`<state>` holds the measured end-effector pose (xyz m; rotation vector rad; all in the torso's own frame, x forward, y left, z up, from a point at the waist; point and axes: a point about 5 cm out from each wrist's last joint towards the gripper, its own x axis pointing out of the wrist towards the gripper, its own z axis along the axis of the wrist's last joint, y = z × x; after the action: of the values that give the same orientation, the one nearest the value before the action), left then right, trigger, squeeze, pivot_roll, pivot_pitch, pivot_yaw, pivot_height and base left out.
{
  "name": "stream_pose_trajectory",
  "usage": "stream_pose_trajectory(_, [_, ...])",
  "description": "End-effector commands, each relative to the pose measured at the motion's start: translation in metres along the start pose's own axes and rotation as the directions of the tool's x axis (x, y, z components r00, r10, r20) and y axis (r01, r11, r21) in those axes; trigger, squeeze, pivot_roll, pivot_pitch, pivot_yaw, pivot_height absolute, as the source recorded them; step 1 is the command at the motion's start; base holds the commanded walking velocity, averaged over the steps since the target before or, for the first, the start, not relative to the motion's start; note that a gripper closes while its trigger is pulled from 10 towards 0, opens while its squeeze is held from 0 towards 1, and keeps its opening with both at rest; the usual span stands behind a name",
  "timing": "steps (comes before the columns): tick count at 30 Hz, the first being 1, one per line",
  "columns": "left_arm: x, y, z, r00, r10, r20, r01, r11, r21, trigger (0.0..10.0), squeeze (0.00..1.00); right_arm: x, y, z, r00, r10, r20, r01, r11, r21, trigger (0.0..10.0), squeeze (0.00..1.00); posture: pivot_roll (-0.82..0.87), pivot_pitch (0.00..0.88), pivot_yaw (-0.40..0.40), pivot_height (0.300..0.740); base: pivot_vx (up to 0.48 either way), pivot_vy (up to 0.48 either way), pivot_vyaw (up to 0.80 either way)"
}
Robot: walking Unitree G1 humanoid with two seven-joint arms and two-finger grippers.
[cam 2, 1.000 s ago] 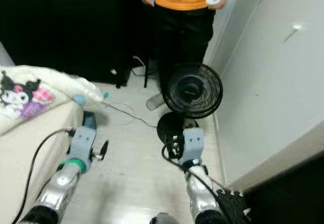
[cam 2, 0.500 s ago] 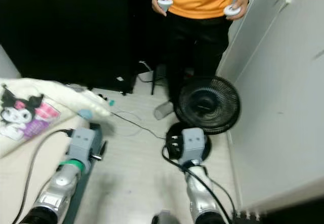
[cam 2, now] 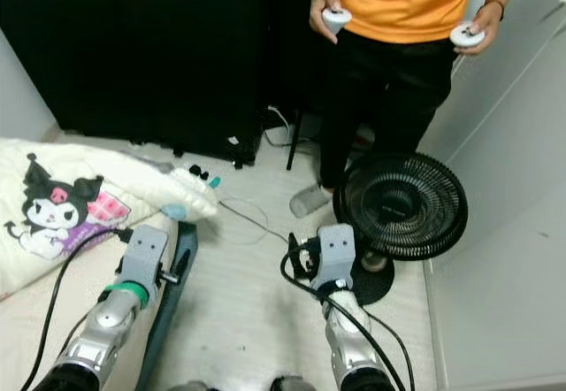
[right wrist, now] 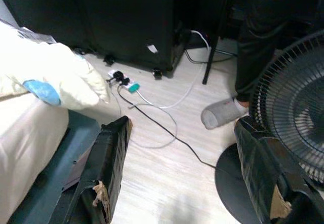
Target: Clean up the room
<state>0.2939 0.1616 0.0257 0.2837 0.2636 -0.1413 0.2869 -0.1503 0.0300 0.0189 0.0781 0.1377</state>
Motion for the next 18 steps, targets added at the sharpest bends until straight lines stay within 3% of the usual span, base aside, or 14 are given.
stream_pose_trajectory(1, [-0.0047,-0.0035,-0.0126,0.999,-0.018,-0.051,0.018,1.000,0.001,10.0,0.00,-0.0074,-0.0040,-0.0108,0.999,-0.010,-0.047,0.010,1.000,-0.003,10.0,0.00,0.04,0.058,0.006,0.711,0.000,0.000,0.00])
stream_pose_trajectory(18, [-0.0034,-0.0048,-0.0094,0.999,-0.018,-0.038,0.018,1.000,0.002,10.0,0.00,-0.0103,-0.0049,-0.0135,0.999,-0.009,-0.053,0.009,1.000,0.010,10.0,0.00,0.04,0.064,0.004,0.711,0.000,0.000,0.00])
